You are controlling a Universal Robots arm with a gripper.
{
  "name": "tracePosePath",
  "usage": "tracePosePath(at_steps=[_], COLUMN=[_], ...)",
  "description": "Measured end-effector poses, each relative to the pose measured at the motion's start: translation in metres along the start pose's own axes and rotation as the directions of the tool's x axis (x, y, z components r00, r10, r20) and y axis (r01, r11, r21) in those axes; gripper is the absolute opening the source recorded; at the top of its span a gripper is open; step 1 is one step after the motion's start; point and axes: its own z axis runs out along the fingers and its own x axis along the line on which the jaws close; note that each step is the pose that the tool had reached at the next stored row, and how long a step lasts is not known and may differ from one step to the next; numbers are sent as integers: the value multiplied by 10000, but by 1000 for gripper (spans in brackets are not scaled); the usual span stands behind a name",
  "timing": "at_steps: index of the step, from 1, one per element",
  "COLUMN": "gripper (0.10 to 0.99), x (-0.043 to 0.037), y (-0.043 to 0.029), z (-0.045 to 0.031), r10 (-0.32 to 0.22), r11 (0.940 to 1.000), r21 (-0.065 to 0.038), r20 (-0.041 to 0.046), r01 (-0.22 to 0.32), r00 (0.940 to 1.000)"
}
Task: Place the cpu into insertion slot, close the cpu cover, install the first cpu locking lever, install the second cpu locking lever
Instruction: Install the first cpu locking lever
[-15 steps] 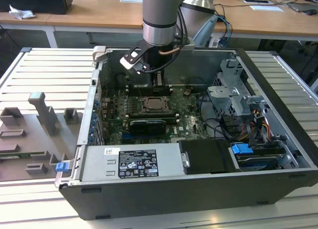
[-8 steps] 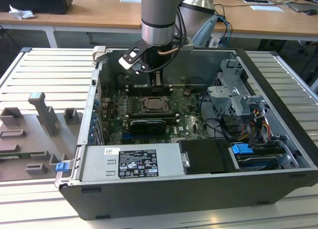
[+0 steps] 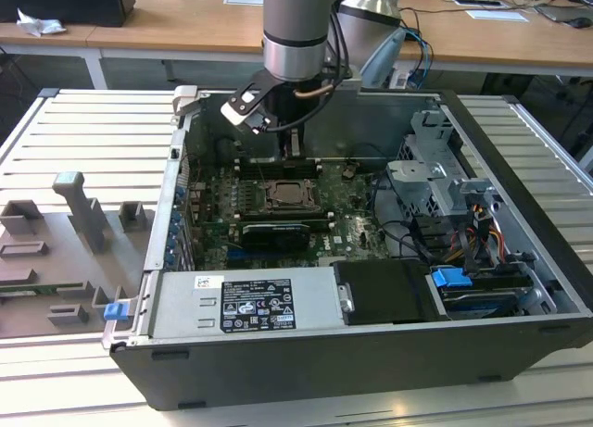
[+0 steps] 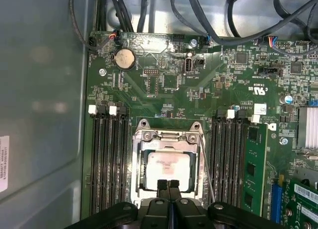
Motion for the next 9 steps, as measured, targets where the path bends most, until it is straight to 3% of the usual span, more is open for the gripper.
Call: tracePosePath(at_steps=[2, 4, 5, 7, 9], gripper=[106, 106, 106, 106, 106], x=[0, 2, 4, 5, 6], y=[0, 2, 4, 6, 7], z=[-33, -123, -237, -349, -373], r10=[0, 0, 0, 0, -55], r11=[10000, 10000, 10000, 10000, 10000], r21=[0, 0, -1, 1, -6], r20=[0, 0, 0, 1, -1], r01=[0, 0, 0, 0, 55], r00=[10000, 10000, 10000, 10000, 10000])
